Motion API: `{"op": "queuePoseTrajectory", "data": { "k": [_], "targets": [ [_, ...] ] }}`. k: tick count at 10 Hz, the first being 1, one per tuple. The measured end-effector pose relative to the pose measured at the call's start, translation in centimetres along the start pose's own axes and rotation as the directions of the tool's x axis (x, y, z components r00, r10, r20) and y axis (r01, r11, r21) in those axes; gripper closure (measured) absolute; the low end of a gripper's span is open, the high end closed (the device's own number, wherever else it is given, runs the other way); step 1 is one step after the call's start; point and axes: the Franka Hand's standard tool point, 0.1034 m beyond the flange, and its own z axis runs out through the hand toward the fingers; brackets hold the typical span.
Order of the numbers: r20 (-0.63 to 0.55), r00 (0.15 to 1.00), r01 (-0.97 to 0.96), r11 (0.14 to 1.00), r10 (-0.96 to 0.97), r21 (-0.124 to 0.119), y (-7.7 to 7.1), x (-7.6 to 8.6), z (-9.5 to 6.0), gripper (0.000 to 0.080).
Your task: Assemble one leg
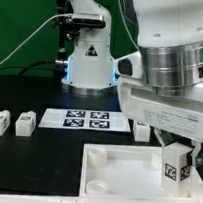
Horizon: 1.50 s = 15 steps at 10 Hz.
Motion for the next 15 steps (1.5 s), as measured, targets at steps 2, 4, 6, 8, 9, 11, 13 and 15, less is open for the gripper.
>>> {"op": "queuePoseTrajectory", "data": {
  "k": [2,4,6,8,9,11,13,15],
  "targets": [
    [0.024,0.947,-0.322,0.947,0.321,0.027,-0.4,0.0,0.0,0.0504],
    [0.026,0.847,-0.531,0.847,0.53,0.022,-0.5,-0.5,0.4,0.0504],
    [0.022,0.834,-0.551,0.834,0.551,0.021,-0.5,-0.6,0.5,0.0504],
    [0.018,0.897,-0.441,0.897,0.441,0.029,0.2,-0.5,1.1,0.0436],
    [0.017,0.943,-0.331,0.944,0.331,0.0,0.7,-0.3,1.1,0.0235],
    [0.005,1.0,-0.006,1.0,0.006,-0.002,0.7,0.2,0.9,0.0177],
    [-0.003,0.988,0.156,0.988,-0.156,-0.012,0.6,0.0,0.9,0.0151],
    [-0.001,0.928,0.373,0.928,-0.373,-0.013,0.6,0.1,0.9,0.015]
  ]
}}
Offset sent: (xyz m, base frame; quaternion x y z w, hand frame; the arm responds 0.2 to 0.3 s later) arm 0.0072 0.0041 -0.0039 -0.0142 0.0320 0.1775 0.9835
